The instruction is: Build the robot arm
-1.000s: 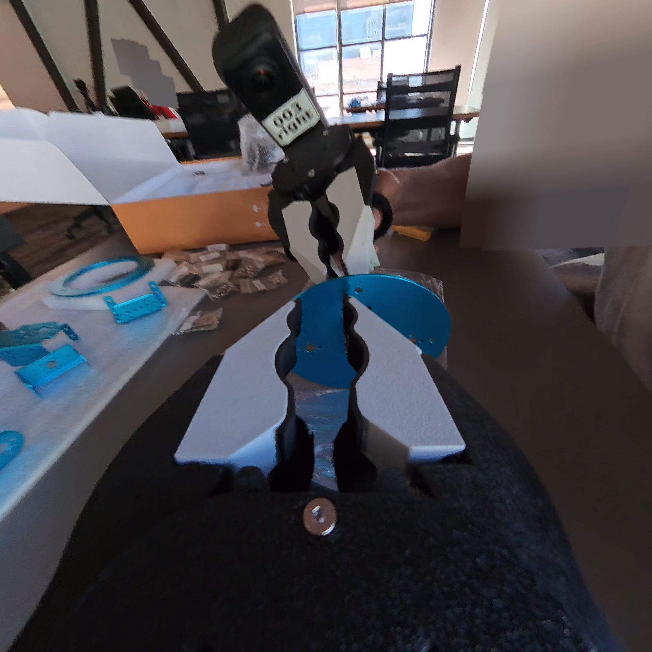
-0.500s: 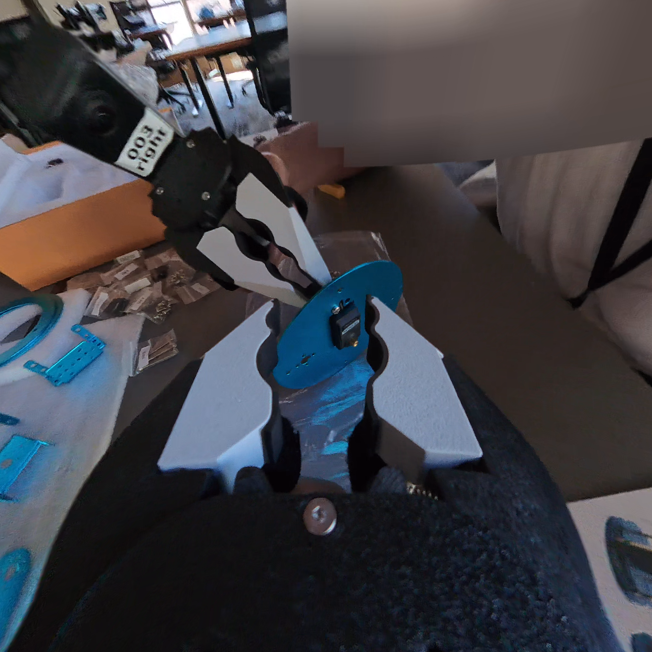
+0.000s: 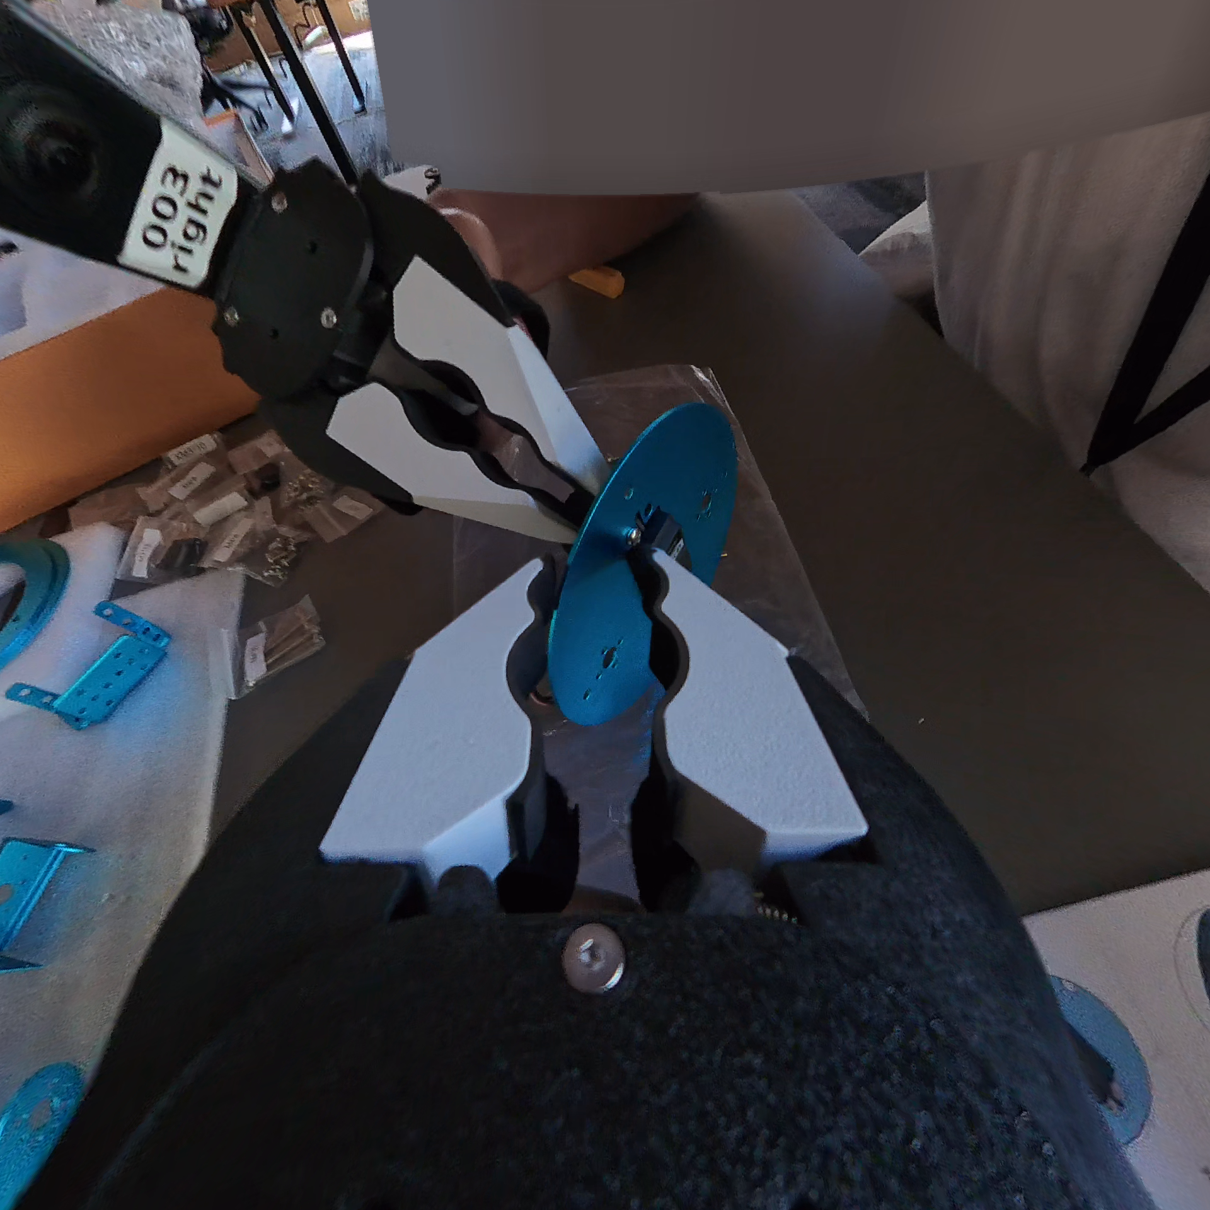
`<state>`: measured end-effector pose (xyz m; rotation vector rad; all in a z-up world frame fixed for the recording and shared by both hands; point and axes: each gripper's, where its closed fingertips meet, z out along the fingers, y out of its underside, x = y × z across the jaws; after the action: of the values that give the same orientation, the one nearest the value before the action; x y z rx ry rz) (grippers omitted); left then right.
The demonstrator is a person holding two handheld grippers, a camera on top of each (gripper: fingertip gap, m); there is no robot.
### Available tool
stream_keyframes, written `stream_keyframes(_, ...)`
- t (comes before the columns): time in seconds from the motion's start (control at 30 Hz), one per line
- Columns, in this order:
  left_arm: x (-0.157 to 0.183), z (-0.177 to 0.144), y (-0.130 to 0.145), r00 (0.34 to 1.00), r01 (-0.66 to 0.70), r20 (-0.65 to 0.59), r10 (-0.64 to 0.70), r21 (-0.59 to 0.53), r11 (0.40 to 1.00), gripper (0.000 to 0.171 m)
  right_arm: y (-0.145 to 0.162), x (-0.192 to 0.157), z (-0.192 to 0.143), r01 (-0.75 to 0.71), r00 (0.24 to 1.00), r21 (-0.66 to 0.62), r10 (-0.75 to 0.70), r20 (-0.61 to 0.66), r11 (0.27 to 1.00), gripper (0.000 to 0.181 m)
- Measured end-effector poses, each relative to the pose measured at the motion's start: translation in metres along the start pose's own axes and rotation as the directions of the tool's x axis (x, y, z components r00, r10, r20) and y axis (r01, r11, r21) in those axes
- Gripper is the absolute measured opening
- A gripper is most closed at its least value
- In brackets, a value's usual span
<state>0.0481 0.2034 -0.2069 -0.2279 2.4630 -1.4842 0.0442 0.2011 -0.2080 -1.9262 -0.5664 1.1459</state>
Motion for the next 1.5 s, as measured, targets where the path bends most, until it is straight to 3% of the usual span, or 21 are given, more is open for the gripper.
stream_keyframes(0.1,0.008,0.002,-0.001,0.998,0.045,-0.045,-0.046,-0.018,0.999,0.024,0.001,-0.004,0.003,0.008,1.0,-0.015,-0.008,0.013,1.0,0.004)
stream_keyframes(0.27,0.025,0.004,-0.005,0.992,0.022,-0.126,-0.027,-0.046,0.999,0.007,0.002,-0.011,0.008,0.064,0.998,-0.047,-0.065,-0.007,0.997,0.0)
stream_keyframes(0.57,0.037,0.007,-0.008,0.985,-0.119,-0.13,0.111,-0.055,0.991,0.0,0.007,-0.022,0.012,0.131,0.991,-0.079,-0.131,0.015,0.988,0.0)
stream_keyframes(0.87,0.049,0.012,-0.01,0.972,-0.182,-0.162,0.172,-0.045,0.982,0.001,0.012,-0.044,0.015,0.324,0.944,-0.079,-0.318,0.085,0.943,0.017)
stream_keyframes(1.13,0.052,0.016,-0.011,0.966,-0.214,-0.162,0.204,-0.05,0.975,0.001,0.012,-0.056,0.014,0.32,0.931,-0.045,-0.306,0.199,0.946,0.032)
stream_keyframes(1.23,0.054,0.016,-0.011,0.965,-0.212,-0.171,0.201,-0.051,0.976,0.001,0.017,-0.065,0.017,0.284,0.926,-0.081,-0.252,0.28,0.955,0.051)
stream_keyframes(1.5,0.051,0.014,-0.01,0.968,-0.206,-0.157,0.196,-0.054,0.977,0.001,0.019,-0.066,0.018,0.334,0.925,-0.138,-0.297,0.236,0.932,0.059)
